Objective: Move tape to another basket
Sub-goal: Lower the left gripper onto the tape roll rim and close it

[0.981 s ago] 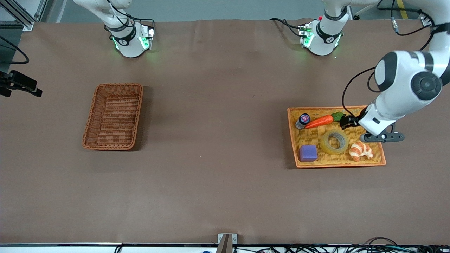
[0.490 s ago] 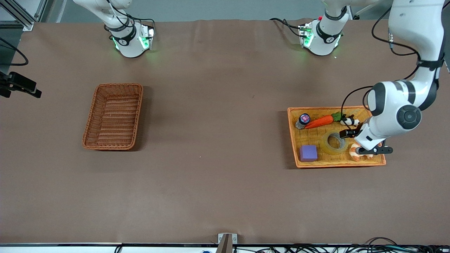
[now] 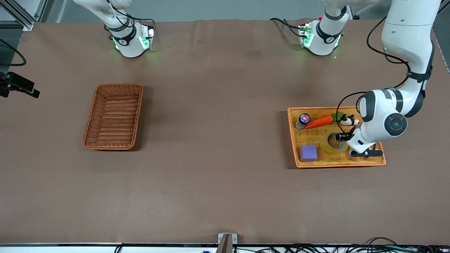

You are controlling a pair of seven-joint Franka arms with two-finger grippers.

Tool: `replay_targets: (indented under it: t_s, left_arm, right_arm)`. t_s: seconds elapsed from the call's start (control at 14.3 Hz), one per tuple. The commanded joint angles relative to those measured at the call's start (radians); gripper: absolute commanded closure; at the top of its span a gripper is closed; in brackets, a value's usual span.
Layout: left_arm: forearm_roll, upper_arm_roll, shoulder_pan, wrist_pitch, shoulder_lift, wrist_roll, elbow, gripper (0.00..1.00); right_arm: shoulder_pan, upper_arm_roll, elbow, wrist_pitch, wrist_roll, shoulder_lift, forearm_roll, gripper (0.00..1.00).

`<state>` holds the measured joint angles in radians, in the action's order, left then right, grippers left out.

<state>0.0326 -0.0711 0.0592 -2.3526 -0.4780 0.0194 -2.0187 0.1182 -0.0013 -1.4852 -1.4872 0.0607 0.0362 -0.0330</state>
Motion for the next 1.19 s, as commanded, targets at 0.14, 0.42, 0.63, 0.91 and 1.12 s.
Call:
replay_targets:
  t_s: [0.14,0.42,0.63,0.91,1.12]
  left_arm:
    - [-0.002,0.001,0.004,-0.047,0.021,0.007,-0.005,1.00]
    - [-0.002,0.023,0.005,-0.018,0.110,-0.001,0.014,1.00]
    - [-0.002,0.105,0.002,0.160,0.134,0.007,0.153,1.00]
    - [0.000,0.287,0.004,0.338,0.096,0.104,0.359,1.00]
    - [0.036,0.423,0.022,0.340,0.039,0.345,0.439,1.00]
  right_arm:
    - [0.014,0.009,-0.006,-0.010,-0.013,-0.006,-0.005,0.00]
    - [0.015,0.009,-0.007,-0.007,-0.013,-0.006,-0.005,0.00]
    - [0.014,0.009,-0.007,-0.008,-0.013,-0.003,-0.011,0.00]
    - [0.015,0.009,-0.007,-0.005,-0.013,-0.002,-0.011,0.00]
    - [0.024,0.009,-0.003,-0.002,0.001,0.010,-0.011,0.00]
